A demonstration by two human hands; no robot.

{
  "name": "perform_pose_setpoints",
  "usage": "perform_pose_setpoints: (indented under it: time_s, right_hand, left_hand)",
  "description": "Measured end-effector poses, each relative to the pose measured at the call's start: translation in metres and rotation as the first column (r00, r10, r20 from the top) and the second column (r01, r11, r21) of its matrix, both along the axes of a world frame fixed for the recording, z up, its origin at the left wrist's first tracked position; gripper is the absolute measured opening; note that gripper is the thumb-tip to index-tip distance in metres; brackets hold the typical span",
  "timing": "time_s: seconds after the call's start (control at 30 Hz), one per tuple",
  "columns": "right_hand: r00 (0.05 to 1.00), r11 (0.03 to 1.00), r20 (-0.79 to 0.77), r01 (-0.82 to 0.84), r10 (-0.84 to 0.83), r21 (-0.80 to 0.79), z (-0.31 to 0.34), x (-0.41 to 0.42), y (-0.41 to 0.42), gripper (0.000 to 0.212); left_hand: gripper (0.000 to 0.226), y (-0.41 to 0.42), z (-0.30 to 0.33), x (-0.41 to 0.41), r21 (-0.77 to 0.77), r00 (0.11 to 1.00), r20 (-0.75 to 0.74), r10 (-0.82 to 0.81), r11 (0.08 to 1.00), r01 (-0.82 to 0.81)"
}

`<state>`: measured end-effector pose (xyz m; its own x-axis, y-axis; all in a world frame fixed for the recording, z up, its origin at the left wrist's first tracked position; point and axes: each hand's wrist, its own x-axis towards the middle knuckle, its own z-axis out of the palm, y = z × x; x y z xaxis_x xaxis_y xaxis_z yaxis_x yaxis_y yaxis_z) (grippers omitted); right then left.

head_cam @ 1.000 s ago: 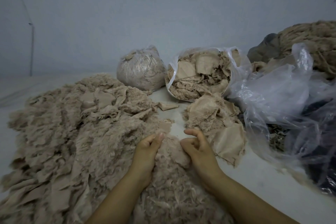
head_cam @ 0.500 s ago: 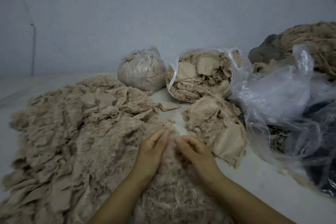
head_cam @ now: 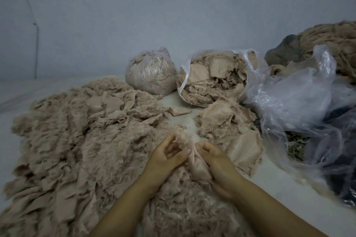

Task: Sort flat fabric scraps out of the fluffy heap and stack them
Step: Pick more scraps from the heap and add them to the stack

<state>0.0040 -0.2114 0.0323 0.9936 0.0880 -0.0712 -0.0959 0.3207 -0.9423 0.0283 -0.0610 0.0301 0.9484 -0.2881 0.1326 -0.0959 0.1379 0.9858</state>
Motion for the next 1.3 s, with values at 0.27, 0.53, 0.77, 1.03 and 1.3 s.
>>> perform_pose_setpoints:
  time_s: [0.27, 0.53, 0.77, 1.03, 1.3]
  right_hand:
    - [0.987, 0.943, 0.113, 0.147, -0.118, -0.299, 0.001, -0.001, 0.003, 0.024]
    - [0.984, 0.93, 0.179, 0.082, -0.017, -0.359, -0.002, -0.002, 0.005, 0.018]
    - [0.989, 0.974, 0.062, -0.118, 0.132, -0.192, -0.003, -0.003, -0.002, 0.02]
    - [0.979, 0.93, 0.14, -0.091, 0.15, -0.357, -0.002, -0.005, 0.0, 0.026]
    - [0.982, 0.946, 0.148, -0.063, 0.115, -0.317, 0.001, -0.002, -0.005, 0.025]
  left_hand:
    - [0.017, -0.006, -0.001, -0.002, -0.002, 0.993, 0.017, 0.114, 0.993, -0.114]
    - [0.037, -0.011, 0.003, -0.007, 0.099, 0.958, 0.183, 0.222, 0.965, -0.242]
    - [0.042, -0.006, 0.004, -0.006, -0.017, 0.976, -0.006, 0.217, 0.976, -0.217]
    - [0.037, -0.004, 0.003, -0.005, 0.08, 0.997, 0.061, 0.044, 0.996, -0.048]
    - [0.034, 0.005, 0.004, 0.007, -0.054, 0.932, -0.16, 0.326, 0.94, -0.338]
